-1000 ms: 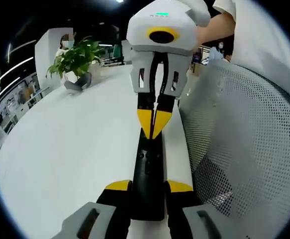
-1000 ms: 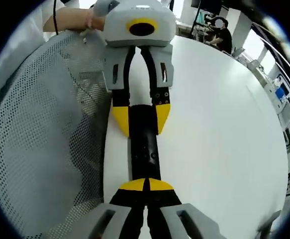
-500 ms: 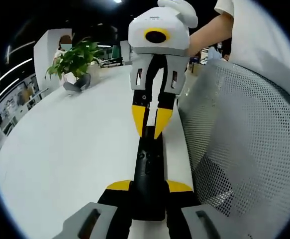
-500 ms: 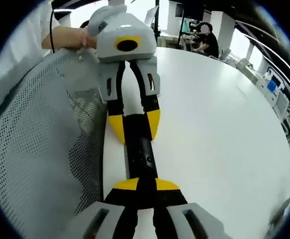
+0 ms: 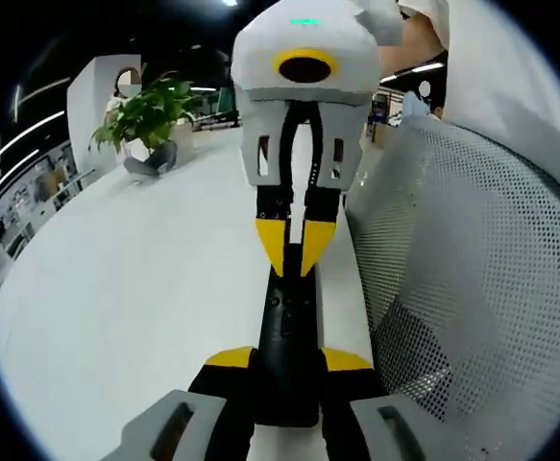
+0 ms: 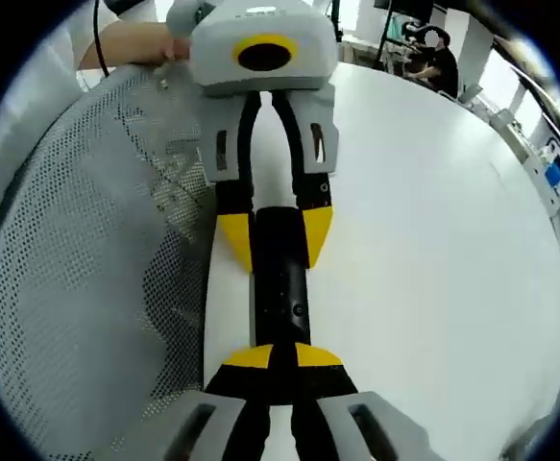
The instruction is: Press the specified remote control buttons in sequence, fully releasing each button before pressing the next.
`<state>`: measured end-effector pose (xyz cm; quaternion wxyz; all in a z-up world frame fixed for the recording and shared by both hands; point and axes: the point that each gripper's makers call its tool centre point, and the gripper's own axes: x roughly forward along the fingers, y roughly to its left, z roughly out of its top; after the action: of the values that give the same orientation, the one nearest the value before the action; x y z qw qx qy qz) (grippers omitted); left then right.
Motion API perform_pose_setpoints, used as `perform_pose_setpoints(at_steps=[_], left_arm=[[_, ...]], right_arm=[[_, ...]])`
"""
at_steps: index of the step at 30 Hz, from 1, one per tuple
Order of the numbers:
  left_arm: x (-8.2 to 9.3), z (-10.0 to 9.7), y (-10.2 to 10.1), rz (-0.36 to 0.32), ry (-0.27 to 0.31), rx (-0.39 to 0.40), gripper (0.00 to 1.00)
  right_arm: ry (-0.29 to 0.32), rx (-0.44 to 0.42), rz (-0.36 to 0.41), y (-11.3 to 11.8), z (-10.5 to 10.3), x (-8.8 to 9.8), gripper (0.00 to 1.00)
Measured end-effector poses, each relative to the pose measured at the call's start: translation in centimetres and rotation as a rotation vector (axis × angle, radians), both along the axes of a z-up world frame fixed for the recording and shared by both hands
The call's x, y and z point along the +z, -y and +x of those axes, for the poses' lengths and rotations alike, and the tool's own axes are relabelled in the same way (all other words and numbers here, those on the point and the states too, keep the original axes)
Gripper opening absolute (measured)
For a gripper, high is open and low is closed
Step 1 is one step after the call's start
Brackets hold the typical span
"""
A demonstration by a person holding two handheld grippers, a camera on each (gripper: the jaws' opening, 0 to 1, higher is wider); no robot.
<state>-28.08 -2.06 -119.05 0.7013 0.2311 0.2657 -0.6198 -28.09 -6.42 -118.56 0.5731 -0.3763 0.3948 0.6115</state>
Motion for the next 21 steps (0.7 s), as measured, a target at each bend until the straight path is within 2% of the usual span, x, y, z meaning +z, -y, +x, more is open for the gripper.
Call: perform_pose_setpoints(at_steps=[1,4,6,9,12,15,17,19,21], left_arm=[[0.00,0.00,-0.02,-0.001,0.000,0.000,0.24],[0.02,-0.01,-0.03,-0.003,-0.001,0.001,0.24],[0.03,-0.01,-0.03,-0.006,-0.002,0.002,0.24],[0.02,-0.02,-0.05,-0.007,0.000,0.001,0.24],[0.06,-0.04,-0.06,-0.014,-0.001,0.002,0.24],[0.05,-0.06,-0.08,-0.017,0.000,-0.003,0.24],[0.07,-0.07,-0.09,-0.019,0.000,-0.005,0.24],[0.08,-0.09,-0.11,-0.019,0.001,-0.007,0.24],[0.09,-0.11,-0.11,-0.018,0.001,-0.009,0.24]], right_arm=[[0.020,0.033,0.010,-0.03,-0.24,0.01,0.03],[0.045,0.045,0.015,0.03,-0.45,-0.03,0.03],[0.004,-0.032,0.083,-0.12,-0.24,0.09,0.03],[0.014,-0.082,0.202,-0.16,-0.07,0.38,0.03],[0.009,-0.108,0.266,-0.25,-0.20,0.49,0.05],[0.080,-0.054,0.270,-0.33,-0.36,0.48,0.05],[0.094,-0.043,0.256,-0.35,-0.37,0.47,0.06],[0.130,0.008,0.235,-0.37,-0.25,0.46,0.07],[0.133,0.007,0.224,-0.52,-0.10,0.47,0.09]])
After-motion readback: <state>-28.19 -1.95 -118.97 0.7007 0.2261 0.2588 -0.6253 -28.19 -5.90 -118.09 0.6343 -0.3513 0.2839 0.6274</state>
